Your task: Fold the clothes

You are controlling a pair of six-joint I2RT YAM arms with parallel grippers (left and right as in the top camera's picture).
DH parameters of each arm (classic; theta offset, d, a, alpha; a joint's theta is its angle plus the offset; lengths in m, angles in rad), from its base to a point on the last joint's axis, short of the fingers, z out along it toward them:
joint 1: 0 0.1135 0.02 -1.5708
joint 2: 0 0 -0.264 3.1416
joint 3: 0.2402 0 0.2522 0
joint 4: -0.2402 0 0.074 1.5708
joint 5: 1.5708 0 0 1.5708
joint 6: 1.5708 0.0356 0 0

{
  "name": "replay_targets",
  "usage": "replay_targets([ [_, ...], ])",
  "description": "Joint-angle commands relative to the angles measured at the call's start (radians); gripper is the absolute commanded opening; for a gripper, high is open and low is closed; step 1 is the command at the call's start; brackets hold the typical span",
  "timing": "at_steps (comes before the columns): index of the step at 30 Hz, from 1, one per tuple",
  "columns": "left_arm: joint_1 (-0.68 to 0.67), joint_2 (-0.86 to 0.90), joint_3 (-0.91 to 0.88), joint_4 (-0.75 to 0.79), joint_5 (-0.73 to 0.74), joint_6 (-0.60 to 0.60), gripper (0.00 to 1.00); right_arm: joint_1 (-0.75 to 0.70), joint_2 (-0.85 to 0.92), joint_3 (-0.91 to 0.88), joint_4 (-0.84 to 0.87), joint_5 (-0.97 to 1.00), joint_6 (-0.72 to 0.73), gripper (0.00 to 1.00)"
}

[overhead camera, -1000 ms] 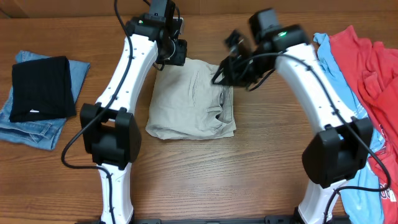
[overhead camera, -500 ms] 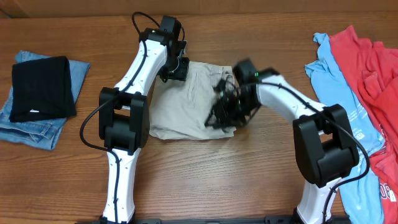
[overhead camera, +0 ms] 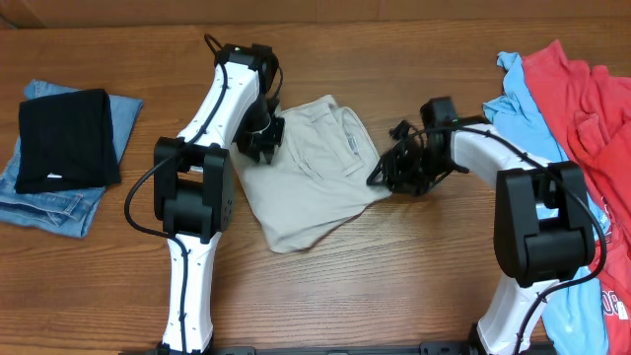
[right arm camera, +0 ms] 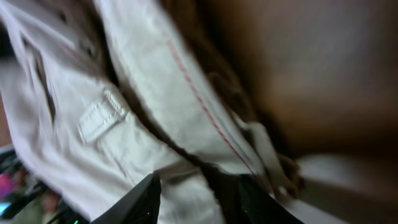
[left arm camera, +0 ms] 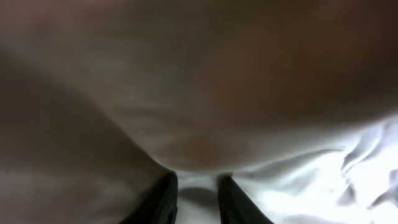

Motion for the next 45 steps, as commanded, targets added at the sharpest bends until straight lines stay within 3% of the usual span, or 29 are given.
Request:
replay_targets([
  [1,0.006,0.031,-0.005,-0.085,0.068,-0.057,0.07,-0.024,0.003,0.098,0.014,0.137,-0.002,0.43],
  [9,0.009,-0.217,0.005,0.085,0.058,-0.026,0.06,-0.026,-0.024,0.459,-0.323,0.226,-0.053,0.48],
  [10,0.008,-0.266,0.005,0.160,0.012,-0.026,0.24,-0.023,-0.038,0.502,-0.391,0.213,-0.053,0.48],
  [11,0.008,-0.290,0.005,0.233,-0.042,-0.018,0.32,-0.012,-0.048,0.509,-0.439,0.178,-0.053,0.49],
  [16,0.012,-0.253,0.004,0.338,-0.056,0.047,0.38,0.041,-0.046,0.455,-0.504,0.100,-0.054,0.49],
  [21,0.029,-0.127,0.004,0.341,-0.041,0.050,0.38,0.151,-0.044,0.325,-0.425,0.037,-0.087,0.51],
  [30,0.030,0.029,0.004,0.277,-0.029,0.050,0.39,0.287,-0.004,0.068,-0.089,0.003,-0.023,0.54],
  [34,0.030,0.080,0.003,0.194,-0.025,0.049,0.30,0.278,0.057,0.049,-0.101,0.045,-0.023,0.54],
  [39,0.030,0.107,0.002,0.016,-0.020,0.039,0.22,0.216,0.069,0.059,-0.062,0.344,-0.023,0.54],
  [45,0.022,0.107,0.002,-0.122,0.170,0.046,0.12,0.110,0.068,0.135,0.060,0.451,-0.035,0.54],
])
